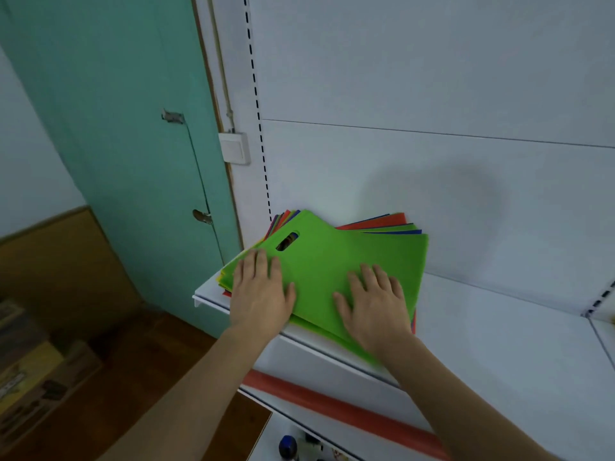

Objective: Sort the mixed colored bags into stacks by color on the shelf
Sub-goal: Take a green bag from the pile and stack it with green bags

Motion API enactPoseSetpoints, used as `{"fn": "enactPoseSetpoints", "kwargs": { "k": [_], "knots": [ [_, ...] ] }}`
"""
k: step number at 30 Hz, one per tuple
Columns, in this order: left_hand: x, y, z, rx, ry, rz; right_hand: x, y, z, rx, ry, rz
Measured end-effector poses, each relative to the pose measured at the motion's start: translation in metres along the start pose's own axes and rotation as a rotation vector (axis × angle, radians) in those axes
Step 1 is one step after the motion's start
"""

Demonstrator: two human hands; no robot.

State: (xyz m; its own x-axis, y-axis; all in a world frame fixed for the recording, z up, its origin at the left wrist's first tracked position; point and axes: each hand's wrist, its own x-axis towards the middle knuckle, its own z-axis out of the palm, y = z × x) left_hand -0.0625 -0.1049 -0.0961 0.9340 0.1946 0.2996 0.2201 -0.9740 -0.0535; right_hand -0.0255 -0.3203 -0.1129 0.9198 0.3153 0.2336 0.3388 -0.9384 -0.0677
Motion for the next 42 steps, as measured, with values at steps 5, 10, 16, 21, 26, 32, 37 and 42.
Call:
{"fn": "enactPoseSetpoints", "kwargs": {
  "k": [5, 10, 16, 21, 26, 32, 37, 42],
  "knots": [
    [0.005, -0.008, 0.007, 0.007, -0.014, 0.098, -0.005, -0.004, 0.006, -0.041, -0.008, 0.075],
    [0.006, -0.007, 0.008, -0.083, 0.088, 0.3, -0.02, -0.006, 0.0, -0.086, 0.034, 0.179],
    [0.004, -0.011, 0.011, -0.112, 0.055, 0.222, -0.037, -0.007, -0.001, -0.095, 0.105, 0.274],
    [0.002, -0.001, 0.009, -0.112, 0.077, 0.251, -0.042, -0.008, -0.002, -0.167, 0.111, 0.446],
    [-0.002, 0.009, 0.008, -0.202, 0.087, 0.384, -0.048, 0.015, -0.006, -0.097, 0.011, 0.682],
    [0.008, 0.017, -0.003, -0.738, 0.087, 0.369, -0.047, 0.043, -0.022, 0.243, 0.115, 0.695],
    [0.022, 0.015, -0.011, -0.936, 0.038, 0.135, -0.045, 0.055, -0.024, 0.435, 0.284, 0.73],
    [0.036, 0.004, -0.017, -0.901, -0.127, -0.047, -0.039, 0.077, -0.021, 0.56, 0.116, 0.815]
  ]
}}
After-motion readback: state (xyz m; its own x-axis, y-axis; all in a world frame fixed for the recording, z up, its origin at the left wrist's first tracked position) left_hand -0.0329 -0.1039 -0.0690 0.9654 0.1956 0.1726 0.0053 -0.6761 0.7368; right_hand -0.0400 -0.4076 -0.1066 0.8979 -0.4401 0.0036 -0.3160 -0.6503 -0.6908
